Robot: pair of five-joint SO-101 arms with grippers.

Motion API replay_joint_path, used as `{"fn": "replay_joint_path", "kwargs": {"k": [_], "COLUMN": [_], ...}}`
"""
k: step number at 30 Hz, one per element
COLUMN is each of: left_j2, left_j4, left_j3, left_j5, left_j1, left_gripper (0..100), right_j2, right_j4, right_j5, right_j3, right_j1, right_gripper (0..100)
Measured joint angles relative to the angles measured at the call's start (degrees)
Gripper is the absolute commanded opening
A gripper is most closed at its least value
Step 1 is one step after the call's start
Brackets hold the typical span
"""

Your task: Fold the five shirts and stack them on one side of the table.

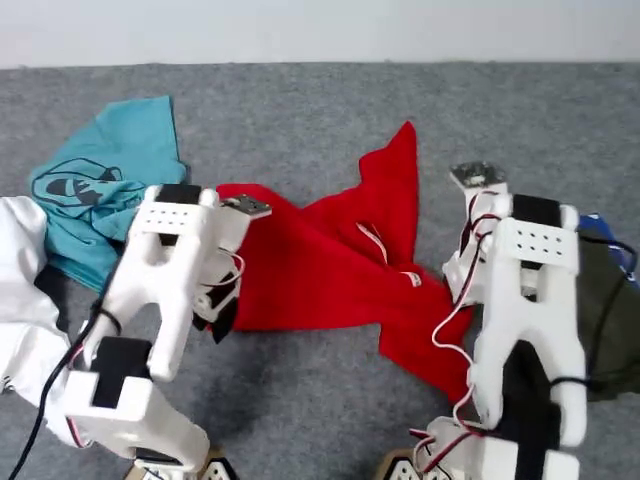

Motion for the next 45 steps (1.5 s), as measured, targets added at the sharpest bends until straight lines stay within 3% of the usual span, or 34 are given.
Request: {"fn": "replay_joint_path", "kwargs": {"k": [12,17,23,29,36,45], "left_j2": [11.78,15.56,16.7,17.05,18.2,18.55], "left_j4": [-10.37,-13.63,-13.8,-13.8,-10.9,-10.81], "left_j3": [0.18,-0.09,-0.62,-1.41,-3.96,-4.31], "left_j5": [-1.32,-1.32,-1.32,-1.32,-1.32,-1.32], "left_j1": [-0.35,-0.53,0.0,0.0,0.0,0.0], "left_gripper": [12,2,1,1,1,1], "right_j2": [-16.35,-22.42,-27.69,-31.56,-33.76,-33.76], "right_j4": [10.46,10.55,10.55,10.2,1.93,-15.65], "right_j5": [4.92,5.89,6.59,15.12,19.87,20.4], "right_j3": [-4.04,-3.34,5.01,20.22,36.75,48.88], "right_j1": [-0.09,-0.09,-2.99,-7.91,-8.26,-8.35], "right_gripper": [20.9,20.9,20.8,20.8,20.8,20.6]}}
